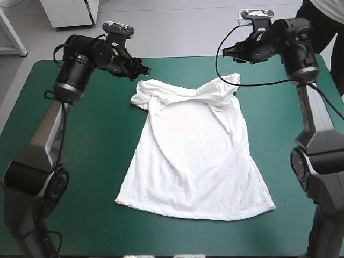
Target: Fold the cloth
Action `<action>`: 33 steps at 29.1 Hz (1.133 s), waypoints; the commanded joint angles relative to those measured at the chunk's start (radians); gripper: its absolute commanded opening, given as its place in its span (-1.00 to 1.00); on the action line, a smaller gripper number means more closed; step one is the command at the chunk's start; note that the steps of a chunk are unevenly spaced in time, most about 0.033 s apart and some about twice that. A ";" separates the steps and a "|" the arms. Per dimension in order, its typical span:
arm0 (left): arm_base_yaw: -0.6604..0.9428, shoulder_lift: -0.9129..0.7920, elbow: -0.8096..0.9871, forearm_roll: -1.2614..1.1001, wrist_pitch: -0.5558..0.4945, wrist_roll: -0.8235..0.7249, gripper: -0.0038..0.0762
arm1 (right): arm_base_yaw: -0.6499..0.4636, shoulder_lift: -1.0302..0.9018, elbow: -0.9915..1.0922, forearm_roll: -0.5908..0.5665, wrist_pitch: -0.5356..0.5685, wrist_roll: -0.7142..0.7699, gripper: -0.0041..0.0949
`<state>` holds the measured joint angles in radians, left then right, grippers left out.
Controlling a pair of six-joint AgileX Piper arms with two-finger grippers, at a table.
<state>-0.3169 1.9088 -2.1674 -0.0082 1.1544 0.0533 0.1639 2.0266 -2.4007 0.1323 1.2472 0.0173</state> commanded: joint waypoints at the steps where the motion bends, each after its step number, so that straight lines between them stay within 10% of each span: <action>1: 0.002 -0.206 0.095 -0.004 -0.098 -0.007 0.11 | 0.001 -0.173 0.044 -0.019 0.001 -0.017 -0.11; 21: 0.002 -0.734 0.864 -0.157 0.014 -0.044 0.10 | 0.001 -0.985 1.162 -0.071 -0.055 0.061 -0.11; 33: -0.138 -0.704 1.199 -0.114 -0.118 -0.132 0.10 | 0.001 -1.097 1.282 -0.071 -0.041 0.150 -0.11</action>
<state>-0.3973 1.2092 -0.9924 -0.1509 1.1020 -0.0283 0.1650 0.9425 -1.0963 0.0603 1.2450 0.1583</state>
